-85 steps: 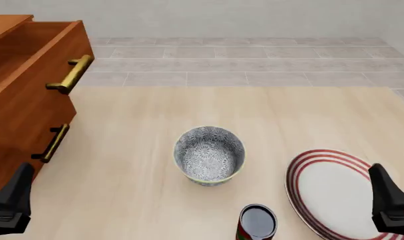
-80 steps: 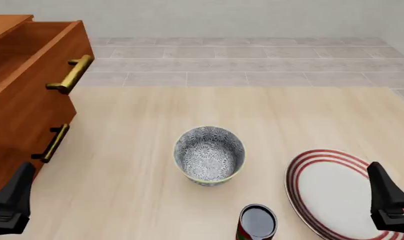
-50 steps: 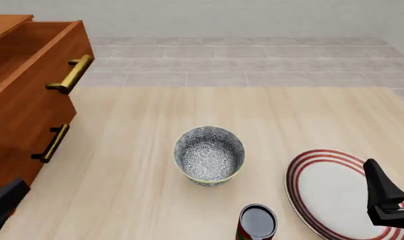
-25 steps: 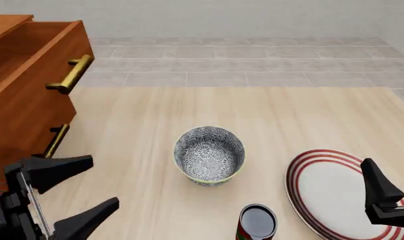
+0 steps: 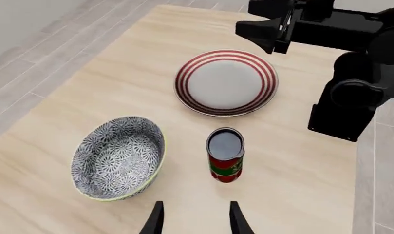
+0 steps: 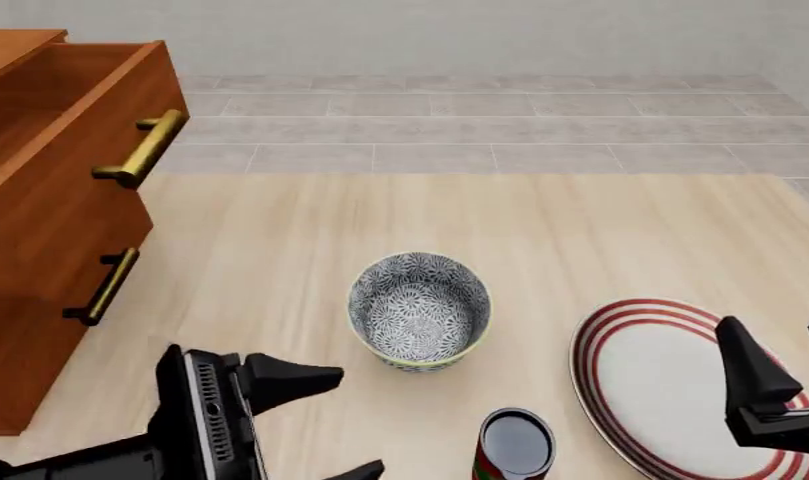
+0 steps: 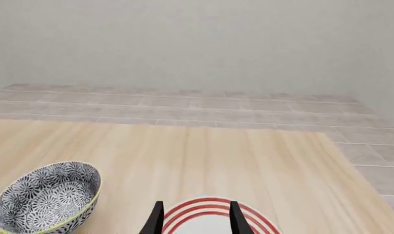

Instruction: Put the ketchup in the top drawer of the cabinet.

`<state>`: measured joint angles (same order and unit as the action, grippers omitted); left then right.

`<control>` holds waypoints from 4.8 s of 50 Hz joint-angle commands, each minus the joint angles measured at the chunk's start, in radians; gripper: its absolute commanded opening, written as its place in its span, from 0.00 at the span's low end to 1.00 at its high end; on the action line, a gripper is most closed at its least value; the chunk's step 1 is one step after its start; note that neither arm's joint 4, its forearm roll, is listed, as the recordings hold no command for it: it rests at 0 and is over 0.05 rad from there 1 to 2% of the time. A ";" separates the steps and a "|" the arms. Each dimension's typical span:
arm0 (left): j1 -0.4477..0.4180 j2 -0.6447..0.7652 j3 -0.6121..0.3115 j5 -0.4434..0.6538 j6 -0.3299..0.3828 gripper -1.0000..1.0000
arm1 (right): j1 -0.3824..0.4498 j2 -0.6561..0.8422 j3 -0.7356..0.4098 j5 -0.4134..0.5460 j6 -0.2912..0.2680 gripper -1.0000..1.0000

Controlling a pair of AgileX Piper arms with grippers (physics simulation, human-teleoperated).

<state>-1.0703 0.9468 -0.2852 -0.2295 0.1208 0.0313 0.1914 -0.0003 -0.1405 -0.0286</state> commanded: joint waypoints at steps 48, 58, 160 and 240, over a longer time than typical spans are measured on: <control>-0.053 0.647 -0.162 -0.349 0.026 1.00 | 0.016 -0.001 0.000 -0.002 0.003 1.00; -0.058 0.700 -0.201 -0.361 0.009 1.00 | 0.017 0.000 0.000 -0.003 0.009 1.00; -0.096 0.735 -0.287 -0.350 0.042 0.00 | 0.030 0.116 0.000 -0.083 0.013 1.00; 0.229 -0.451 -0.345 0.546 0.009 0.00 | 0.054 0.149 0.000 -0.113 -0.005 1.00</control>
<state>-0.9031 0.5998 -0.5509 0.1848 0.1179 0.0798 0.3397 -0.0001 -0.2533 -0.0342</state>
